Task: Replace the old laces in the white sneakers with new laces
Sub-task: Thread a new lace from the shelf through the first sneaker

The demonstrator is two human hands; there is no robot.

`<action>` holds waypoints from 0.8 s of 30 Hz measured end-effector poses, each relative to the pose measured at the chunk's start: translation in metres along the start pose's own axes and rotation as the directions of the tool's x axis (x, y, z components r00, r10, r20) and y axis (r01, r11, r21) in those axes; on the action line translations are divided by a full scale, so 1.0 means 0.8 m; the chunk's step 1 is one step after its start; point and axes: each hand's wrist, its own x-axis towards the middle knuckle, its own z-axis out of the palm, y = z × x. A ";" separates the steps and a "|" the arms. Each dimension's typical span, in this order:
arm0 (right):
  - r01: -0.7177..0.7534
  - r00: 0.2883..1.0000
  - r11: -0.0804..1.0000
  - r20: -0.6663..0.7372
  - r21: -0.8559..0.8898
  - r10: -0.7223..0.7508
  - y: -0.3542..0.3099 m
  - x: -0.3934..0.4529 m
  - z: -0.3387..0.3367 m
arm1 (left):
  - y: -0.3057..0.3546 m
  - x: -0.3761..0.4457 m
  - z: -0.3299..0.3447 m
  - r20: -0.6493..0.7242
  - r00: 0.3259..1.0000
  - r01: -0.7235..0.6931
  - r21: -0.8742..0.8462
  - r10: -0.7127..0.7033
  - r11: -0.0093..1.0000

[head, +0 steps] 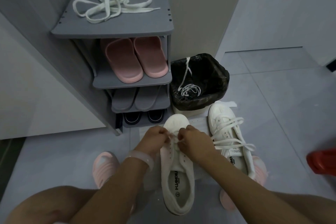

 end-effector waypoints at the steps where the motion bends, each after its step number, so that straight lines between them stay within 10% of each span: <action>1: 0.010 1.000 1.000 -0.010 -0.028 -0.010 -0.001 0.000 0.001 | 0.003 0.000 0.001 0.025 0.999 0.026 -0.106 -0.024 0.994; 4: 0.031 0.999 0.994 -0.038 -0.101 -0.035 -0.004 -0.003 0.005 | 0.008 0.000 0.001 0.039 0.995 0.101 -0.310 -0.093 0.945; 10: -0.019 0.998 0.990 -0.056 0.139 0.027 0.007 -0.001 0.000 | -0.014 0.009 -0.016 -0.157 0.986 -0.013 0.255 0.055 0.967; 19: -0.049 0.992 0.983 0.119 0.177 0.028 0.012 -0.007 -0.017 | -0.010 0.003 -0.015 -0.025 0.992 -0.115 0.182 0.121 0.977; 24: -0.061 0.995 0.985 0.094 0.162 0.046 0.016 -0.005 -0.020 | -0.001 -0.015 -0.011 0.010 0.987 -0.140 0.537 0.160 0.832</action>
